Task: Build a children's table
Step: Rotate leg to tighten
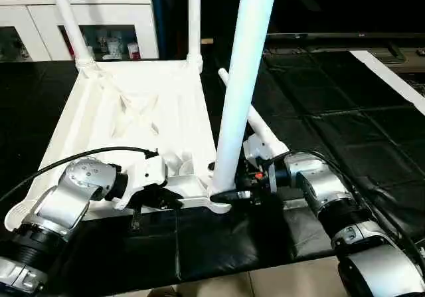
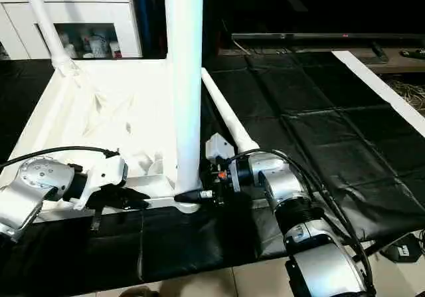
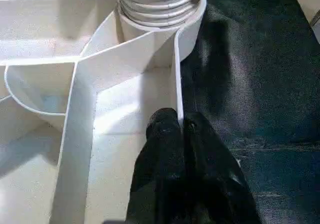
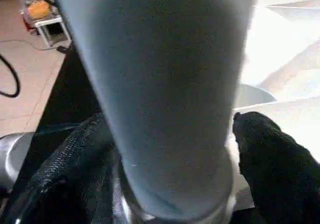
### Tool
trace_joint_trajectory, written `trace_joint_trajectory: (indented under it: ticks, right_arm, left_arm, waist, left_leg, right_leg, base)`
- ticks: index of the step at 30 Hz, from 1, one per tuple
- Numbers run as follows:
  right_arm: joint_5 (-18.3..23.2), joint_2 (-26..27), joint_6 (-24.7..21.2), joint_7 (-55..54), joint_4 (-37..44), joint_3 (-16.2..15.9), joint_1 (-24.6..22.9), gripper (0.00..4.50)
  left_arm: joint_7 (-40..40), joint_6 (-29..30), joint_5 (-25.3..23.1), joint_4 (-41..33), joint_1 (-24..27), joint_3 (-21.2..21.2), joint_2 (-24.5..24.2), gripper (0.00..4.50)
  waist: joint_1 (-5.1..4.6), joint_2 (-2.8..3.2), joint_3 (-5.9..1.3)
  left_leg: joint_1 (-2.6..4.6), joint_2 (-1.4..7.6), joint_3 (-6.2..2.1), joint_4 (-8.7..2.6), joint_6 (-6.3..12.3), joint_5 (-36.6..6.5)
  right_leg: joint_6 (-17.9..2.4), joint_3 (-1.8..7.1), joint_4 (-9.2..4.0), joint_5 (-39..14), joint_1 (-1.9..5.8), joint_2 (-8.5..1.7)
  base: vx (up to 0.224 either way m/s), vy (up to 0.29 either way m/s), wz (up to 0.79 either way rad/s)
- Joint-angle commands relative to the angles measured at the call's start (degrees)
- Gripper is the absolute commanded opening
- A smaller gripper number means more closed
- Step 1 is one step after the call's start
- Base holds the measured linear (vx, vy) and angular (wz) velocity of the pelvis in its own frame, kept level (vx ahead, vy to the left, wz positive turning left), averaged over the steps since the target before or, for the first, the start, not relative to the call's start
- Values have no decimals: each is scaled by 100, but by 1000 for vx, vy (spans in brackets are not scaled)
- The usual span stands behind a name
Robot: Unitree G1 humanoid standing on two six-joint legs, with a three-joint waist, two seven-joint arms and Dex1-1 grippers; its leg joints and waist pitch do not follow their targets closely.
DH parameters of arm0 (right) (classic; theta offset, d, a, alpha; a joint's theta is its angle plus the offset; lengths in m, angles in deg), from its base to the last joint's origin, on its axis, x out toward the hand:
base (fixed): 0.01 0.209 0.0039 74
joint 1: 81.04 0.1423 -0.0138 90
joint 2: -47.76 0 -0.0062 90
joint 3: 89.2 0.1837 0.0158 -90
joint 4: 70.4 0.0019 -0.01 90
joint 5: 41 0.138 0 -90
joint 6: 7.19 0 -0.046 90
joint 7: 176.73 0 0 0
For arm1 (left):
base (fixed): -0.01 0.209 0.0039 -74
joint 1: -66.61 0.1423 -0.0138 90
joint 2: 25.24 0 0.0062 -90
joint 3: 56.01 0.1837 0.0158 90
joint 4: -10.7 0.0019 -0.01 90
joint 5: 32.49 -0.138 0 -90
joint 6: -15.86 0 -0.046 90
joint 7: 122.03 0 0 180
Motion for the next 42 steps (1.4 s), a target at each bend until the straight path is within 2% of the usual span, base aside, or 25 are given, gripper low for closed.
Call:
trace_joint_trajectory:
  ticks: [1,5,7,11,16,19,20,23,24,25,26,27,29,30,31,33,34,35,36,37,38,39,40,41,42]
  right_arm:
    - [-68,-93,169,156,-98,-58,105,342]
    - [-123,-106,194,163,-150,-83,123,324]
    - [-128,-92,177,131,-188,-77,138,292]
    - [-74,-13,91,117,-234,-50,149,277]
    - [-48,14,116,188,-273,-63,110,272]
    - [10,42,40,185,-241,-24,37,270]
    - [46,65,-34,158,-203,-1,2,270]
    - [247,236,-391,-219,-2,188,-158,270]
    - [286,333,-494,-535,50,278,-218,270]
    - [323,476,-552,-912,131,372,-327,270]
    - [353,605,-594,-1247,207,451,-428,270]
    - [351,628,-602,-1305,216,458,-444,270]
    - [334,1004,-735,-2188,325,582,-642,270]
    - [340,1312,-893,-2834,325,685,-722,270]
    - [346,1424,-953,-3055,317,725,-737,270]
    - [269,1669,-934,-3640,151,786,-692,270]
    - [258,1840,-952,-4079,-18,887,-602,270]
    - [260,1985,-971,-4454,-169,983,-514,270]
    - [284,2109,-976,-4786,-327,1082,-404,270]
    - [287,2121,-976,-4818,-343,1091,-393,270]
    - [228,2213,-961,-4954,-435,1072,-291,270]
    - [196,2255,-956,-5013,-472,1060,-247,270]
    - [154,2310,-917,-5029,-453,1029,-225,270]
    - [137,2330,-877,-4977,-424,1007,-221,270]
    - [98,2353,-850,-4922,-351,985,-237,326]
  left_arm:
    - [225,-126,-154,74,-44,268,5,0]
    - [238,-161,-162,118,-47,259,-14,0]
    - [239,-172,-162,136,-51,254,-22,0]
    - [233,-176,-152,185,-80,225,-26,0]
    - [208,-159,-109,257,-110,179,-7,0]
    - [127,1,8,251,-94,64,41,0]
    - [65,112,68,229,-81,-3,63,0]
    - [-451,498,147,154,-42,-281,195,0]
    - [-729,680,136,90,-23,-394,258,0]
    - [-1077,995,173,-64,15,-550,386,0]
    - [-1385,1287,211,-212,51,-691,503,0]
    - [-1430,1332,210,-245,60,-706,522,0]
    - [-2092,2049,182,-764,205,-914,851,0]
    - [-2560,2545,155,-1141,298,-1046,1172,0]
    - [-2721,2722,156,-1268,319,-1091,1298,0]
    - [-3027,2982,52,-1500,357,-1094,1560,0]
    - [-3237,3108,-37,-1597,352,-1084,1753,0]
    - [-3418,3207,-104,-1667,338,-1079,1923,0]
    - [-3579,3278,-140,-1701,298,-1084,2087,0]
    - [-3595,3285,-144,-1704,293,-1085,2103,0]
    - [-3723,3366,-172,-1727,229,-1042,2243,0]
    - [-3783,3407,-185,-1739,200,-1021,2307,0]
    - [-3866,3453,-206,-1765,158,-970,2364,0]
    - [-3875,3452,-208,-1760,132,-937,2365,0]
    - [-3903,3492,-224,-1788,109,-896,2337,0]
  waist:
    - [-55,75,-409]
    - [-54,74,-416]
    - [-52,73,-413]
    - [-50,92,-415]
    - [-49,84,-418]
    - [-47,93,-419]
    - [-57,118,-400]
    - [-58,139,-356]
    - [-74,153,-321]
    - [-89,140,-318]
    - [-133,146,-262]
    - [-167,125,-263]
    - [-195,114,-218]
    - [-334,83,-189]
    - [-370,81,-181]
    - [-486,78,-153]
    - [-517,86,-143]
    - [-553,84,-143]
    - [-591,55,-130]
    - [-598,67,-127]
    - [-617,62,-129]
    - [-618,85,-139]
    - [-630,70,-159]
    - [-640,44,-164]
    - [-625,47,-170]
  left_leg:
    - [109,420,-178,-400,88,-1098]
    - [112,421,-175,-394,99,-1057]
    - [111,418,-173,-392,110,-1065]
    - [114,422,-180,-396,90,-1112]
    - [113,419,-178,-391,84,-1107]
    - [117,421,-179,-391,80,-1117]
    - [116,418,-178,-399,65,-1171]
    - [123,425,-191,-418,47,-1295]
    - [120,425,-198,-440,-5,-1401]
    - [116,423,-207,-449,-25,-1464]
    - [132,429,-209,-473,-98,-1617]
    - [138,400,-234,-468,-103,-1761]
    - [105,412,-246,-498,-97,-1700]
    - [50,421,-273,-538,-137,-1626]
    - [51,403,-280,-534,-124,-1667]
    - [-2,353,-296,-524,-59,-1666]
    - [0,359,-300,-528,-64,-1666]
    - [40,338,-304,-518,-41,-1736]
    - [33,323,-310,-515,0,-1717]
    - [29,321,-318,-517,4,-1737]
    - [40,321,-318,-512,37,-1767]
    - [54,338,-322,-520,45,-1725]
    - [38,349,-320,-530,84,-1580]
    - [30,353,-311,-534,113,-1525]
    - [58,353,-294,-520,161,-1504]
  right_leg:
    - [-1218,360,-419,-1111,238,-596]
    - [-1249,358,-400,-996,239,-588]
    - [-1255,358,-404,-1013,241,-588]
    - [-1249,356,-411,-1104,239,-593]
    - [-1266,358,-404,-1040,245,-593]
    - [-1281,355,-401,-1027,240,-587]
    - [-1290,358,-407,-1051,233,-581]
    - [-1300,364,-424,-1069,216,-576]
    - [-1280,370,-438,-1231,208,-585]
    - [-1267,367,-449,-1341,214,-587]
    - [-1222,387,-482,-1557,185,-592]
    - [-1121,378,-528,-1960,206,-626]
    - [-1022,388,-545,-2108,207,-629]
    - [-1025,373,-519,-2052,224,-611]
    - [-1002,360,-538,-2171,214,-608]
    - [-841,350,-607,-2558,232,-614]
    - [-832,353,-613,-2570,224,-612]
    - [-784,344,-656,-2675,192,-592]
    - [-784,342,-670,-2717,194,-597]
    - [-761,336,-675,-2763,198,-597]
    - [-740,331,-691,-2781,183,-592]
    - [-779,321,-695,-2531,188,-586]
    - [-861,311,-654,-2083,214,-568]
    - [-891,304,-642,-1920,223,-557]
    - [-947,311,-636,-1771,204,-560]
  base:
    - [0,0,0]
    - [0,0,0]
    - [0,0,0]
    - [0,0,0]
    - [0,0,0]
    - [0,0,0]
    - [0,0,0]
    - [0,0,0]
    - [0,0,0]
    - [0,0,0]
    - [0,0,0]
    - [0,0,0]
    - [0,0,0]
    - [0,0,0]
    - [0,0,0]
    - [0,0,0]
    - [0,0,0]
    - [0,0,0]
    - [0,0,0]
    - [0,0,0]
    - [0,0,0]
    - [0,0,0]
    - [0,0,0]
    - [0,0,0]
    - [0,0,0]
